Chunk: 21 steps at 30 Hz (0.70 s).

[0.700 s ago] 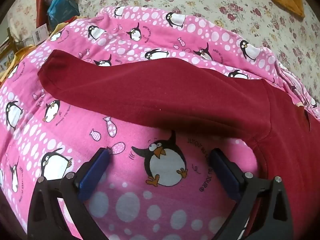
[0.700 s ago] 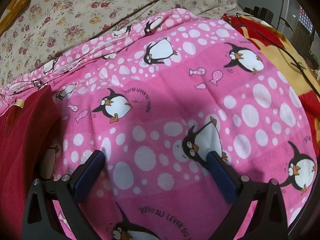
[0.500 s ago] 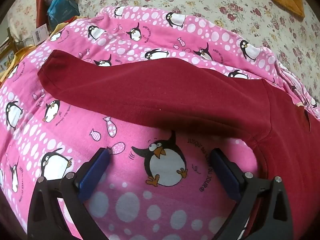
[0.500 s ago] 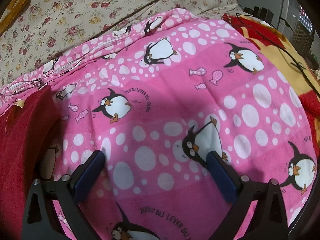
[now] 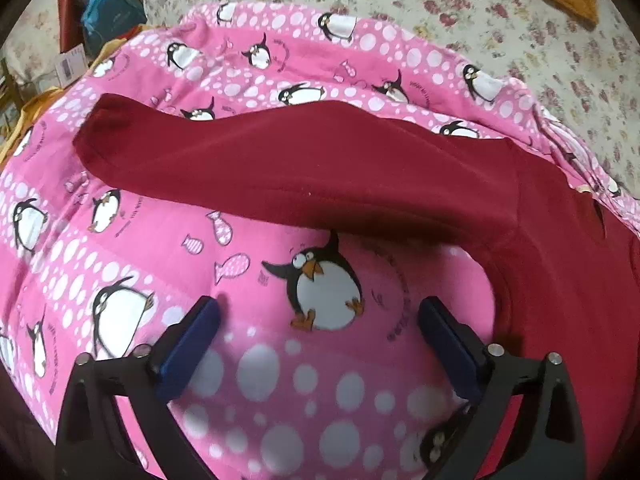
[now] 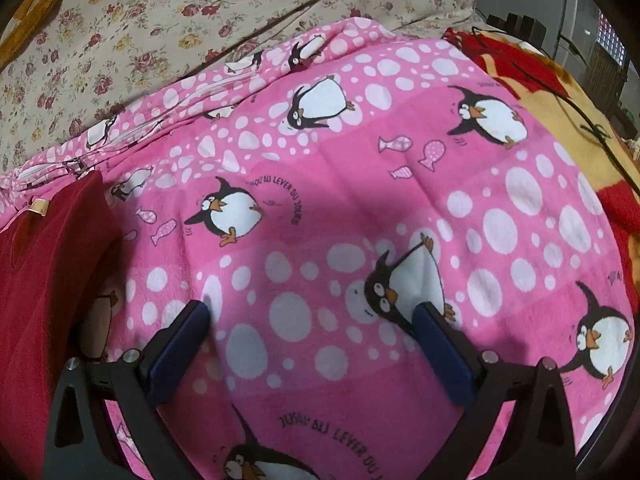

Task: Fold small clothes

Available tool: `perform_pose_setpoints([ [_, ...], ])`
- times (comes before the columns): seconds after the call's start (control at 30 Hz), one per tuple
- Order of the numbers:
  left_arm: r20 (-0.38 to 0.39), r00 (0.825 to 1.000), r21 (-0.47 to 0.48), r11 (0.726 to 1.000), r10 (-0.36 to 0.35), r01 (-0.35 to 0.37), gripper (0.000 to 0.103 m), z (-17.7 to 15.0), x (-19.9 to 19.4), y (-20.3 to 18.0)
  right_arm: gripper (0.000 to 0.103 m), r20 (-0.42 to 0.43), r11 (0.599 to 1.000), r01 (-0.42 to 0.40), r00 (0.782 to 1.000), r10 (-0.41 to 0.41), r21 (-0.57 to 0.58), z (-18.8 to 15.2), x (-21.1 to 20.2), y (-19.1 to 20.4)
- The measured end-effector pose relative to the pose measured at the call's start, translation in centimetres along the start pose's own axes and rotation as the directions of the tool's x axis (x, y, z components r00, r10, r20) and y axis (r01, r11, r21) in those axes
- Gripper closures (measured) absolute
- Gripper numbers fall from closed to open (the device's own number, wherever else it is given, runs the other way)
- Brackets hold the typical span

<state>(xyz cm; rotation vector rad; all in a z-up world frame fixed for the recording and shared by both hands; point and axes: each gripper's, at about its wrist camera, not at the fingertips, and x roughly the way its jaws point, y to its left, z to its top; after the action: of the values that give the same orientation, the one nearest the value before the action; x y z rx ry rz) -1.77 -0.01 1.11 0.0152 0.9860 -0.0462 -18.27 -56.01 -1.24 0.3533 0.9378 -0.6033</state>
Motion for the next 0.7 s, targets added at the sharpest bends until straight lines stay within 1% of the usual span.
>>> perform_pose_setpoints([
  [0.03, 0.013, 1.0, -0.004, 1.0, -0.001, 0.001, 0.028, -0.3, -0.6, 0.0, 0.0, -0.004, 1.0, 0.001, 1.0, -0.001, -0.001, 0.0, 0.0, 0.0],
  [0.1, 0.018, 1.0, -0.005, 1.0, -0.008, 0.008, 0.033, -0.6, -1.4, -0.2, 0.0, -0.027, 1.0, -0.011, 1.0, 0.011, 0.002, 0.2, 0.0, -0.2],
  [0.17, 0.014, 1.0, -0.001, 1.0, -0.021, 0.021, 0.034, -0.9, -2.7, -0.6, 0.0, -0.042, 0.999, -0.039, 0.998, 0.04, 0.012, 0.2, -0.5, -0.2],
  [0.23, 0.023, 0.999, -0.001, 0.999, -0.033, 0.033, 0.034, -1.4, -4.0, -1.1, 0.0, -0.035, 0.998, -0.066, 0.997, 0.066, 0.006, -0.1, -1.8, -0.1],
  [0.33, 0.053, 0.997, 0.017, 0.998, -0.056, 0.055, 0.034, -2.1, -5.8, -1.9, 0.0, -0.005, 0.995, -0.099, 0.995, 0.099, -0.026, -1.6, -5.2, 0.5],
  [0.43, 0.078, 0.994, 0.053, 0.996, -0.073, 0.069, 0.034, -2.8, -7.7, -3.4, 0.0, 0.024, 0.991, -0.101, 0.994, 0.104, -0.082, -3.1, -8.6, 1.7],
  [0.47, 0.083, 0.993, 0.065, 0.995, -0.084, 0.079, 0.034, -3.0, -8.4, -3.8, 0.0, 0.042, 0.989, -0.113, 0.992, 0.118, -0.099, -3.6, -10.1, 2.2],
  [0.57, 0.094, 0.99, 0.092, 0.991, -0.105, 0.097, 0.034, -3.5, -10.0, -5.2, 0.0, 0.088, 0.984, -0.126, 0.987, 0.137, -0.123, -4.8, -13.5, 3.5],
  [0.7, 0.119, 0.987, 0.117, 0.989, -0.109, 0.095, 0.034, -4.0, -11.7, -6.8, 0.0, 0.105, 0.978, -0.149, 0.981, 0.165, -0.146, -6.1, -15.9, 5.9],
])
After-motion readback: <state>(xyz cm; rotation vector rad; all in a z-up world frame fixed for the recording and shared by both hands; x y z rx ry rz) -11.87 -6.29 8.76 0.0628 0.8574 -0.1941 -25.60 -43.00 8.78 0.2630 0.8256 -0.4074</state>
